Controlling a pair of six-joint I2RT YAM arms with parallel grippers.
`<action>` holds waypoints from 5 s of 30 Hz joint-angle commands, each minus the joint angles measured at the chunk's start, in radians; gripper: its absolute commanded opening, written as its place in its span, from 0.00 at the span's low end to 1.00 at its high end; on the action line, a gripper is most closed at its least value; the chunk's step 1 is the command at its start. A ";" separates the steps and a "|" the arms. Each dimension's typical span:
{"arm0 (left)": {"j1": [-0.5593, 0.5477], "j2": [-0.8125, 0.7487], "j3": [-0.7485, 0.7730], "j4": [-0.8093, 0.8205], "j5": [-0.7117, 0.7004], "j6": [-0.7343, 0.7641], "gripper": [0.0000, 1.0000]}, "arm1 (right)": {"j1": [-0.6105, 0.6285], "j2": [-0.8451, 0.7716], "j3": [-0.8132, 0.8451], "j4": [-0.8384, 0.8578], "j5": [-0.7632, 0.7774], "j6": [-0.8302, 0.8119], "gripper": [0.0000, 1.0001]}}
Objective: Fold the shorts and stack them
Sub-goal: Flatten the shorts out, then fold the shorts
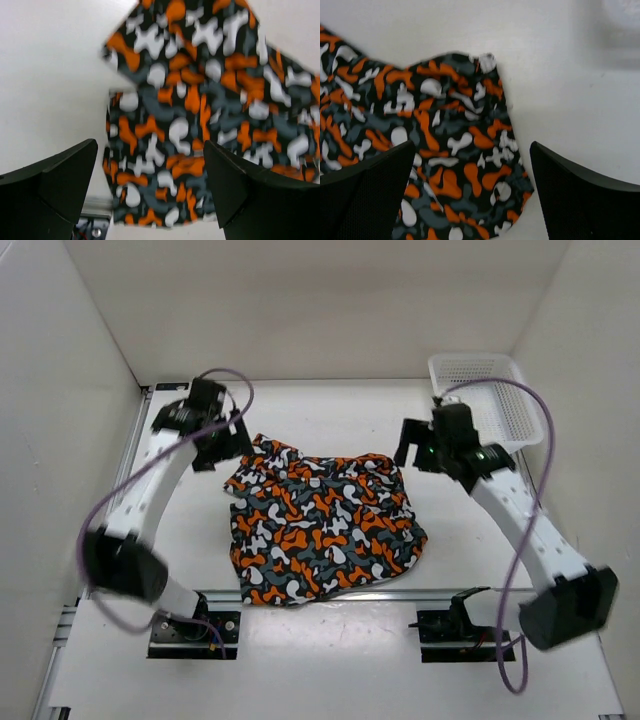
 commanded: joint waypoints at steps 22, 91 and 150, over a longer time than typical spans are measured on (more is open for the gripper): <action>-0.123 0.067 -0.621 0.317 0.146 -0.284 0.11 | -0.055 -0.436 -0.765 0.091 -0.218 0.602 0.86; 0.111 -0.328 0.215 -0.008 0.161 -0.179 0.10 | -0.106 -0.311 0.069 -0.065 -0.139 0.230 0.00; 0.314 0.465 0.836 0.158 0.189 0.047 0.10 | -0.143 0.701 0.628 0.196 -0.302 0.039 0.00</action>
